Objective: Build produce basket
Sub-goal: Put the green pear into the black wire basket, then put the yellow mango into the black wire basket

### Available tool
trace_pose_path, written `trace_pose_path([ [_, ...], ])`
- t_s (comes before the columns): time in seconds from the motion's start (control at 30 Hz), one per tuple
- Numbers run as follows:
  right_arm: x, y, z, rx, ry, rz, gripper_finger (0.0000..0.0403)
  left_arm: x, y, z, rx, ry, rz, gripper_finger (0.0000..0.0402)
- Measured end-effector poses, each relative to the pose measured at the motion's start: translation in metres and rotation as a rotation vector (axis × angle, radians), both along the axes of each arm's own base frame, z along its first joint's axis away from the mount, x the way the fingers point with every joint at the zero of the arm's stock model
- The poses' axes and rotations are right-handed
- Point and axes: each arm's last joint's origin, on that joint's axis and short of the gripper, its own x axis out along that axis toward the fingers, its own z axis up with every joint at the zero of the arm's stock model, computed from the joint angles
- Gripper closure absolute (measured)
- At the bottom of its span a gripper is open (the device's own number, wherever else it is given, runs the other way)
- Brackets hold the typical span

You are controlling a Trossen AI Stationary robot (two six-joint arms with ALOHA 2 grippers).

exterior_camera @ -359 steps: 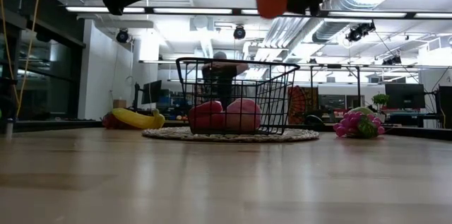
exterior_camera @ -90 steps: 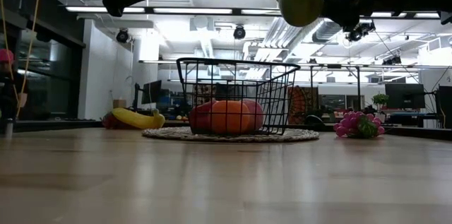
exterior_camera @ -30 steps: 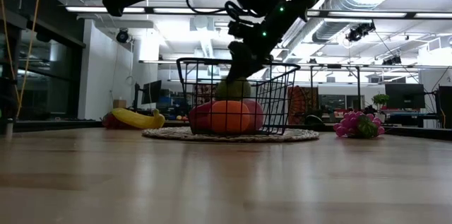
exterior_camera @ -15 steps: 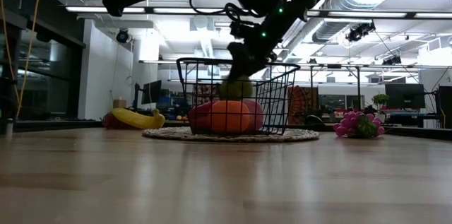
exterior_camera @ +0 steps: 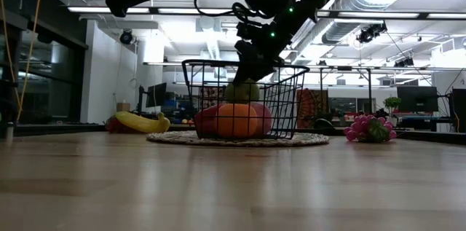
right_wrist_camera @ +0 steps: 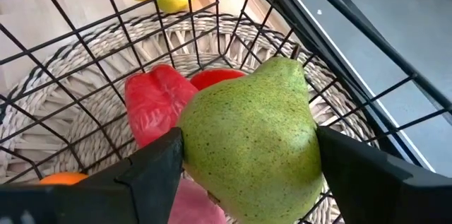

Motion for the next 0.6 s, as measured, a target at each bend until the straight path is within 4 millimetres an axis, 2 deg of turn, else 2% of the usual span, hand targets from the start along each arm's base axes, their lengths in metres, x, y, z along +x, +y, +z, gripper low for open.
trace_pose_path([
  [0.27,0.002,0.006,0.0,-0.04,0.018,0.005,0.0029,0.0,0.0,0.0,0.0,0.0,0.0,0.0078],
  [0.4,0.0,0.008,0.005,-0.076,0.032,0.039,0.0013,0.0,0.0,0.0,0.0,0.0,0.0,0.0078],
  [0.5,-0.006,0.014,0.025,-0.114,-0.005,0.068,0.0012,0.0,0.0,0.0,0.0,0.0,0.0,0.0078],
  [0.6,-0.018,0.027,0.054,-0.155,-0.062,0.114,0.0012,0.0,0.0,0.0,0.0,0.0,0.0,0.0078],
])
